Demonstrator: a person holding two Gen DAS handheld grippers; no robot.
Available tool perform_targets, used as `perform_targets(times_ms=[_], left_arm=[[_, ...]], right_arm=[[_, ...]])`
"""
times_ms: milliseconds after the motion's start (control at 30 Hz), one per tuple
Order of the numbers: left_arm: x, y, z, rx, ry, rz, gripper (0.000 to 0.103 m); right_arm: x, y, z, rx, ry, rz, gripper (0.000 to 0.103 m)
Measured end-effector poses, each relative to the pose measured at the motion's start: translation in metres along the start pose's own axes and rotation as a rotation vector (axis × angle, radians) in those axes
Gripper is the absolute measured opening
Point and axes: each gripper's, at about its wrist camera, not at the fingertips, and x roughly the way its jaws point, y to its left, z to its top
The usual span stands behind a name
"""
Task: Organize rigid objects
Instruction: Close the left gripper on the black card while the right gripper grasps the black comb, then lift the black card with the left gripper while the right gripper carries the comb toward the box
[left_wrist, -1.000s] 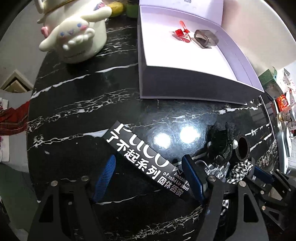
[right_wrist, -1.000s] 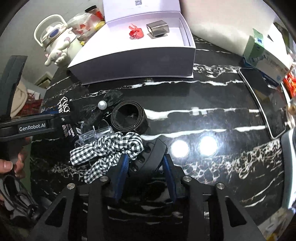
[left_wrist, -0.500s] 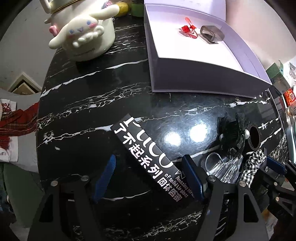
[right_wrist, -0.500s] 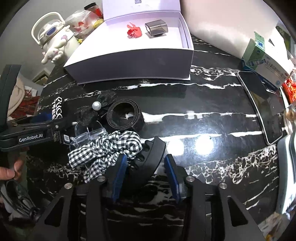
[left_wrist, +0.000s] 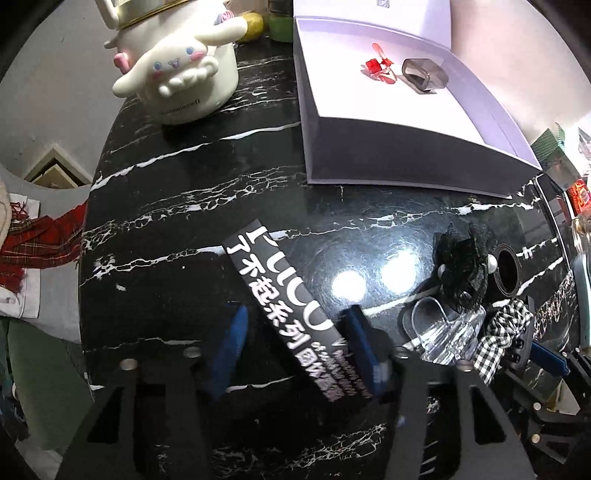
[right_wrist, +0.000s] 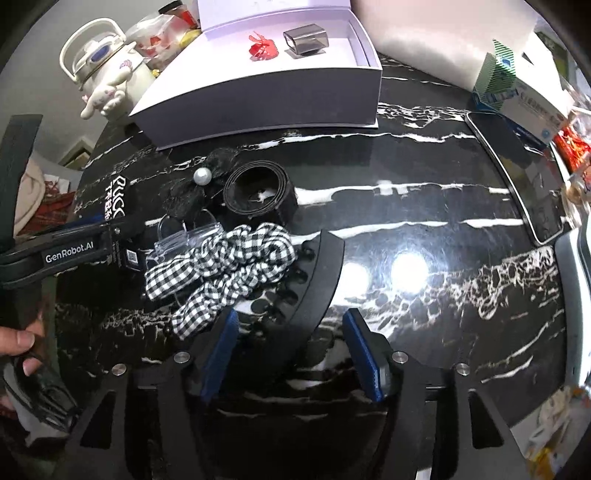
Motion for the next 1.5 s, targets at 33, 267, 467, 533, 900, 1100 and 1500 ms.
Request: perform_targets(times_ms=[33, 267, 467, 533, 900, 1100, 1500], left_arm=[[-0.001, 0.000, -0.002, 0.004, -0.003, -0.003, 0.042], [-0.010, 0.003, -0.013, 0.025, -0.005, -0.036, 0.025], [-0.013, 0.007, -0.020, 0.032, 0.004, -0.054, 0.025], [-0.014, 0.008, -0.022, 0.027, 0.012, -0.064, 0.025], [-0.030, 0.007, -0.027, 0.062, 0.028, -0.072, 0.025], [-0.043, -0.005, -0.021, 0.094, 0.015, -0.083, 0.025], [-0.087, -0.028, -0.017, 0.155, -0.037, -0.130, 0.025]], right_arm=[[0.000, 0.002, -0.001, -0.007, 0.000, -0.016, 0.059], [0.002, 0.007, -0.006, -0.005, 0.006, -0.059, 0.058], [-0.001, 0.008, -0.006, -0.040, -0.003, -0.054, 0.036], [-0.002, 0.006, -0.005, -0.032, -0.002, -0.048, 0.033], [-0.021, -0.021, -0.003, 0.024, -0.019, -0.006, 0.027], [-0.037, -0.022, -0.003, 0.022, -0.017, 0.024, 0.027], [-0.081, -0.026, -0.003, -0.013, -0.044, 0.076, 0.027]])
